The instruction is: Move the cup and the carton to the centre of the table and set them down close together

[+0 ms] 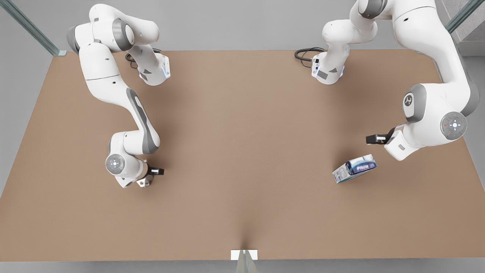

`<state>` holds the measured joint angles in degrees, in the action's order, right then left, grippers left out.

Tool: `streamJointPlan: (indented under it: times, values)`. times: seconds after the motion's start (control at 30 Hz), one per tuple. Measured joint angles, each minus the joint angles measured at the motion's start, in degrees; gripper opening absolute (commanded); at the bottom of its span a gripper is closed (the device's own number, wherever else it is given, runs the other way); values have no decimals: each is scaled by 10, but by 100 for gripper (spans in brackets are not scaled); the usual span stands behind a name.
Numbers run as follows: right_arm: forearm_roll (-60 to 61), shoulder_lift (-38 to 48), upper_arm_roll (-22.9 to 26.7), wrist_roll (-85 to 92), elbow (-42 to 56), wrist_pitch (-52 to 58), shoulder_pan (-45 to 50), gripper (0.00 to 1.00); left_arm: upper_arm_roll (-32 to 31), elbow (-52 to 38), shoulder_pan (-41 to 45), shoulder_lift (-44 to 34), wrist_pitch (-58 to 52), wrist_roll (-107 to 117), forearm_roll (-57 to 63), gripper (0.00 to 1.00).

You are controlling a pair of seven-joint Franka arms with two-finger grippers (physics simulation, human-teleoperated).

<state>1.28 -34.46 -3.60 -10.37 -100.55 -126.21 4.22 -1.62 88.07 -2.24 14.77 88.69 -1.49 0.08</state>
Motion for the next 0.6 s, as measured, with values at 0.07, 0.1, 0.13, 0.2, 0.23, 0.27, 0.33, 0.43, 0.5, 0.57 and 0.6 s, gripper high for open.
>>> streamJointPlan:
  times: [0.07, 0.1, 0.13, 0.2, 0.23, 0.27, 0.33, 0.43, 0.5, 0.57, 0.6]
  values:
    - [0, 0, 2, 1, 0, -1, 0, 21, 0, 0, -1, -1, 1, 2, 0, 100]
    - [-1, 0, 3, 2, -1, -3, 0, 21, 0, 0, -1, -1, 2, 2, 0, 100]
    - [-1, 0, 11, 1, -1, -3, 0, 21, 0, 0, 0, -1, 3, 10, 0, 100]
    - [-1, 0, 15, 0, -1, -1, 0, 21, 0, -1, 1, -4, 9, 57, -1, 100]
    - [-1, 0, 15, 0, -2, -1, 0, 21, 0, -1, 5, -5, 26, 112, -2, 100]
    - [-1, 0, 15, 0, -2, 0, 0, 21, -1, -1, 14, -5, 47, 176, -4, 100]
    - [-1, 0, 15, -1, -2, 1, 1, 21, 0, -1, 12, -5, 50, 189, -5, 100]
    - [-2, -1, 15, -2, 0, 3, 1, 21, -1, 0, 28, -5, 59, 271, -7, 100]
    - [-5, -3, 16, -4, 2, 4, 8, 21, 0, 2, 28, -3, 79, 436, -7, 100]
    - [-8, -3, 16, -13, 4, 6, 8, 21, 10, 41, 30, -3, 164, 593, -8, 100]
    - [-8, -3, 16, -13, 5, 6, 8, 21, 13, 51, 26, -1, 194, 612, -8, 100]
